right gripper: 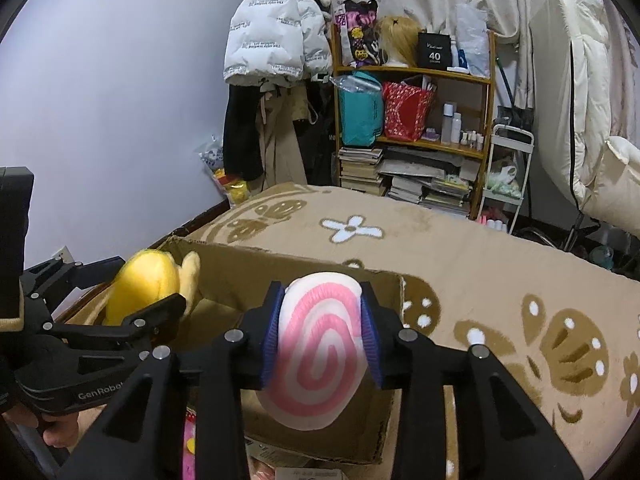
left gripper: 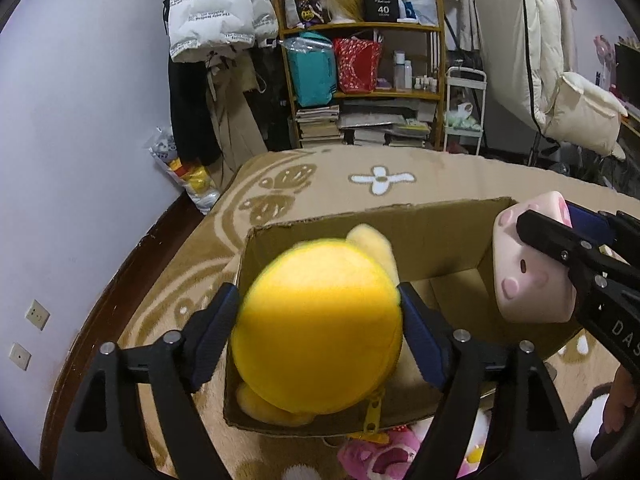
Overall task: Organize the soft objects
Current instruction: 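Drop the yellow plush into the box with the left gripper while the right drops the swirl plush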
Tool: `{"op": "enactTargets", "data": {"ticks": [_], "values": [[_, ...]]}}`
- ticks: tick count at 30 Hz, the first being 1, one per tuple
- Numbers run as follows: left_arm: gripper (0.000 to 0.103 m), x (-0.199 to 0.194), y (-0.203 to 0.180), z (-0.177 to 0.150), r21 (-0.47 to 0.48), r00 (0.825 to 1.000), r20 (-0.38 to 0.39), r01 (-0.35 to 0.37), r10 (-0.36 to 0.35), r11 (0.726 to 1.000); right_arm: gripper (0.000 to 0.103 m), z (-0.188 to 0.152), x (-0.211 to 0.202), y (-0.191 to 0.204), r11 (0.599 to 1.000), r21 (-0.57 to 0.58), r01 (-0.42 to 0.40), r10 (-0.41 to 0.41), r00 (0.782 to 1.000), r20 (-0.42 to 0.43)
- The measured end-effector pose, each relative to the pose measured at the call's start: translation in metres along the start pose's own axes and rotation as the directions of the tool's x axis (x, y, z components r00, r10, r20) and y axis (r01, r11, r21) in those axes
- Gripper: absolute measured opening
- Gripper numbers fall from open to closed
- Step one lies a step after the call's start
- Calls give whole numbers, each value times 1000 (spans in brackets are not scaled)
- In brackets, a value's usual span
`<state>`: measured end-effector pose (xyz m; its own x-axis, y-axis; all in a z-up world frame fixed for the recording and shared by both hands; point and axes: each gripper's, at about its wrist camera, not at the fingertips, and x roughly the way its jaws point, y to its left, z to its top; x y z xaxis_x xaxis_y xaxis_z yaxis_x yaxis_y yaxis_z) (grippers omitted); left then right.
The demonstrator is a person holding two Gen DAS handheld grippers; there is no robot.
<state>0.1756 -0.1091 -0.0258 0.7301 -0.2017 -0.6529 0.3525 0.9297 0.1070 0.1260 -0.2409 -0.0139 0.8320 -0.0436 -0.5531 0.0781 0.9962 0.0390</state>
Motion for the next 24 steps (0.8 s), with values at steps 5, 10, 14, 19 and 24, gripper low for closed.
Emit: {"op": "enactTargets", "data": {"ticks": [5,10,14,19,24], "values": [[92,-1,1,-3,-10,1000,-14,-18,18,1000,42,-1,1,-1,1000,9,8,-8,1000,-14],[100,-9,8,-5,-18,998,-14,-54,53,998,70,2,-9,-6,999,37,12,-12,1000,8],[101,-22,12,-8,-15,997,0,-76,76,997,87,7,-22,-5,999,37,19,-20,999,28],[101,-43,19,-13,-29,996,1,-92,92,995,98,8,-37,-1,998,56,17,-18,1000,24],[101,-62,24,-21,-20,994,-22,-107,107,994,99,5,-47,3,998,60,9,-11,1000,20]]}}
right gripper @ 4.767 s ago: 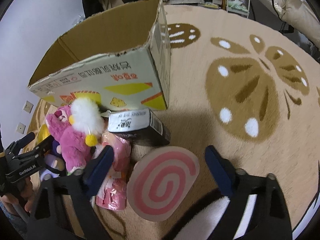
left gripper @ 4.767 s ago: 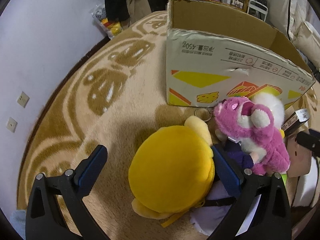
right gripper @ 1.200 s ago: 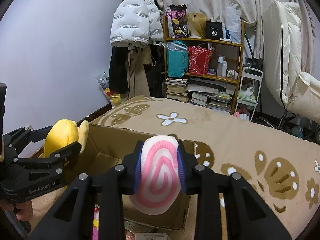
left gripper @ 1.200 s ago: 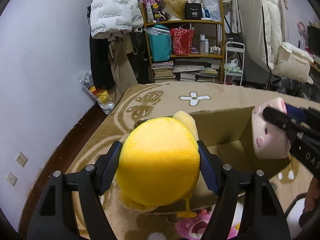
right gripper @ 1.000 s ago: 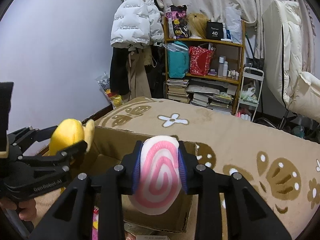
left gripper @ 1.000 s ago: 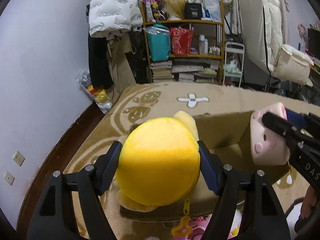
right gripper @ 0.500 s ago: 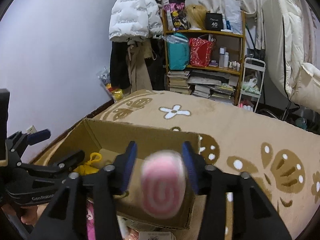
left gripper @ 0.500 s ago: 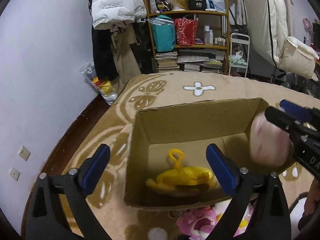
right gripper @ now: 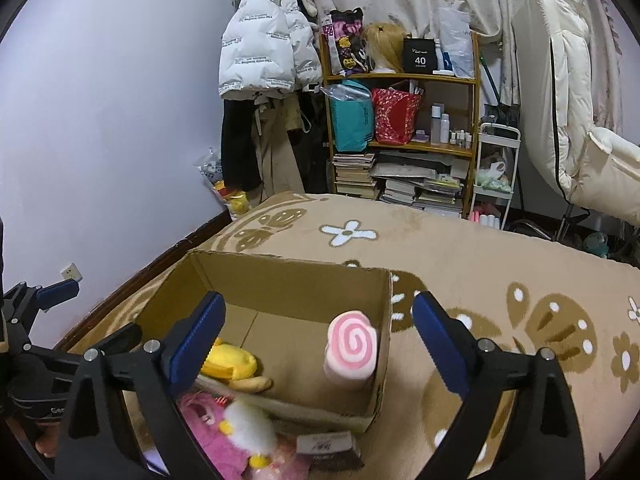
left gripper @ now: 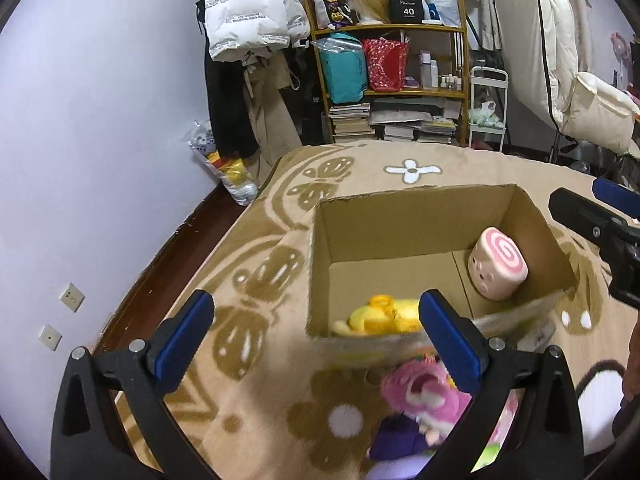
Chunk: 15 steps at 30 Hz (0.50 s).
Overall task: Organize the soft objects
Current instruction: 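Drop the yellow plush into the box with the left gripper while the right drops the swirl plush, then move both grippers back toward the remaining toys beside the box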
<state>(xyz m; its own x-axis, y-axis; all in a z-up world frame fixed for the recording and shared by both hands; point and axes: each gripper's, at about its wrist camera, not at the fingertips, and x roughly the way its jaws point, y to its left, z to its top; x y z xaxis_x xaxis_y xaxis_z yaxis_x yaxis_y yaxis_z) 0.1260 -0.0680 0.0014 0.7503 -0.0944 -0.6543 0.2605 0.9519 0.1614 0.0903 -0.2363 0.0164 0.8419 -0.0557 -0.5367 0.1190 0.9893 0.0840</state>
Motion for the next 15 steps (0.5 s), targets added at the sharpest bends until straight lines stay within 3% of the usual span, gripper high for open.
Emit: {"op": "enactTargets", "data": {"ticks": [15], "values": [[101,-56,7,-39,-4,999,-17,-41,41,999,100,-24,-47,4,1000,13,11,-11,999,-33]]}}
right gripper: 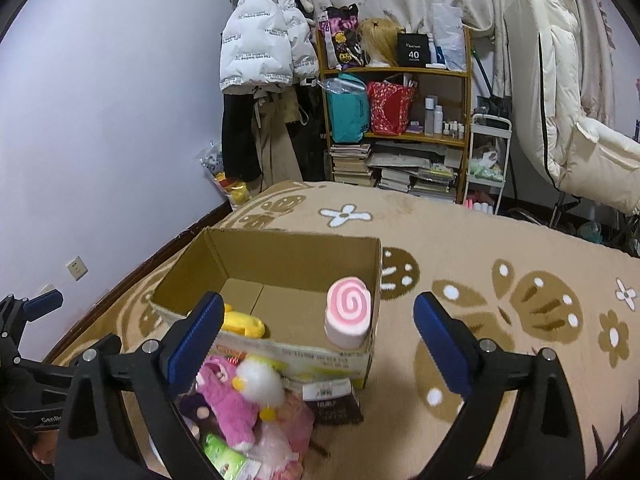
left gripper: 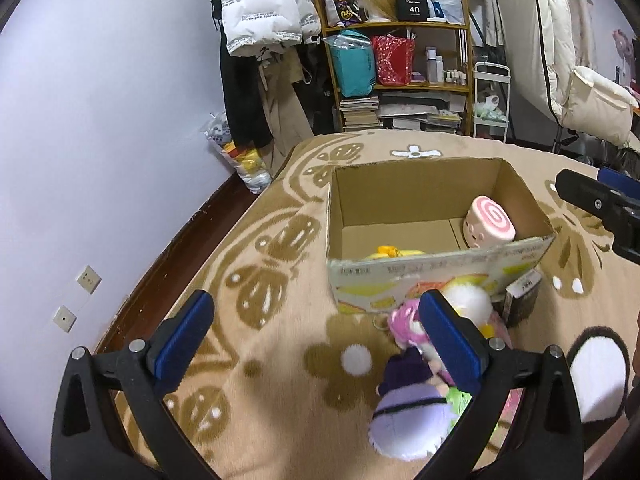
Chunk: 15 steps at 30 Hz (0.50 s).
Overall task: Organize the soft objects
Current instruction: 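Move both grippers back toward the remaining toys beside the box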
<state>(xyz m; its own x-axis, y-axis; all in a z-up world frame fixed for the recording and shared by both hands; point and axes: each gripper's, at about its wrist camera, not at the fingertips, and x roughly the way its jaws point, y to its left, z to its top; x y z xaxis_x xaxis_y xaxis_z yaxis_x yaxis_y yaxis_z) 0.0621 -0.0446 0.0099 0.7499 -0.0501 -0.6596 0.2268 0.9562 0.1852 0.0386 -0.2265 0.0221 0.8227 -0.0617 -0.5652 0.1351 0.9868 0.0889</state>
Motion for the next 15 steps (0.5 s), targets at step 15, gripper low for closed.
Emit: {"op": "enactTargets", "data": {"ticks": [15], "values": [[101,-5,7,-28,-55,998,-63,14,-18,998,100,-28,-1,-8,999,38,26,-23,996,-82]]}}
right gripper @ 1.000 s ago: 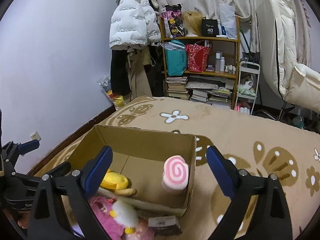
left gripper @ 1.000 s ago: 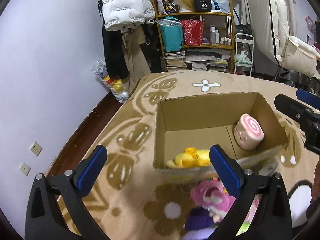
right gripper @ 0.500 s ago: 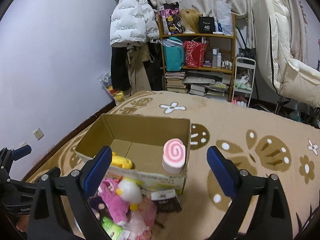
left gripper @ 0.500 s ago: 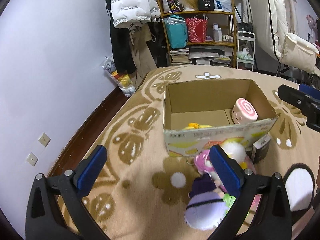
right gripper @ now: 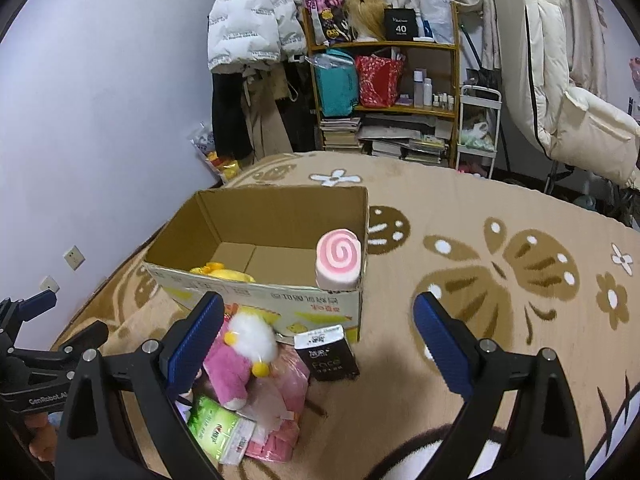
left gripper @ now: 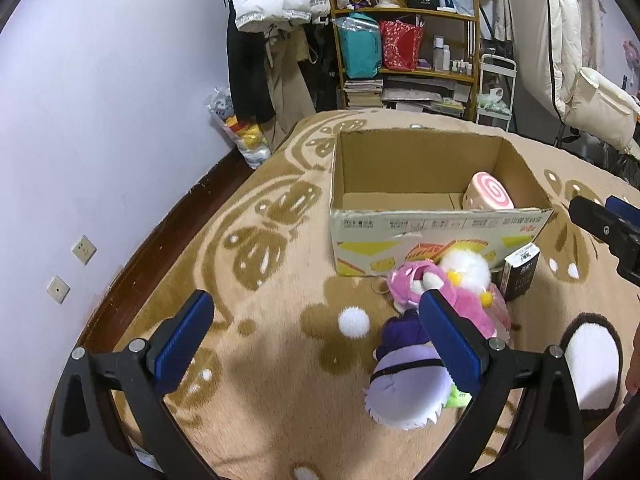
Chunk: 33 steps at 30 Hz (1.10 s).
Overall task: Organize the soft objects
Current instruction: 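Move both grippers back toward the remaining toys beside the box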
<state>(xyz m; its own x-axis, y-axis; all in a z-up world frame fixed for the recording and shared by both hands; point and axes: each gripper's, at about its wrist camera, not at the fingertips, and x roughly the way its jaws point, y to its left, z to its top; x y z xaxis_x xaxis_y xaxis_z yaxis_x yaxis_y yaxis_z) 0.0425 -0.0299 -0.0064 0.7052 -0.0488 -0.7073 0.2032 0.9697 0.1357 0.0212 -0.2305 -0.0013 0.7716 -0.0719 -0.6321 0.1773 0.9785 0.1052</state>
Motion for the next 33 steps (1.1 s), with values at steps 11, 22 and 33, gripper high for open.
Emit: {"op": "enactTargets", "data": {"ticks": [11,22,33], "values": [[101,18,-2,-9,7,997,-78,27,-26,1000,100,-5,21,0,1000,-7,11,-12,998,-54],[101,34,-8,-14,20,991,-127,46,-43,999,100,-11,42,-2,1000,-8,7,-8,993,-120],[101,50,-19,-23,34,979,-192,82,-74,996,100,-18,63,1,999,-30,22,-27,983,-182]]}}
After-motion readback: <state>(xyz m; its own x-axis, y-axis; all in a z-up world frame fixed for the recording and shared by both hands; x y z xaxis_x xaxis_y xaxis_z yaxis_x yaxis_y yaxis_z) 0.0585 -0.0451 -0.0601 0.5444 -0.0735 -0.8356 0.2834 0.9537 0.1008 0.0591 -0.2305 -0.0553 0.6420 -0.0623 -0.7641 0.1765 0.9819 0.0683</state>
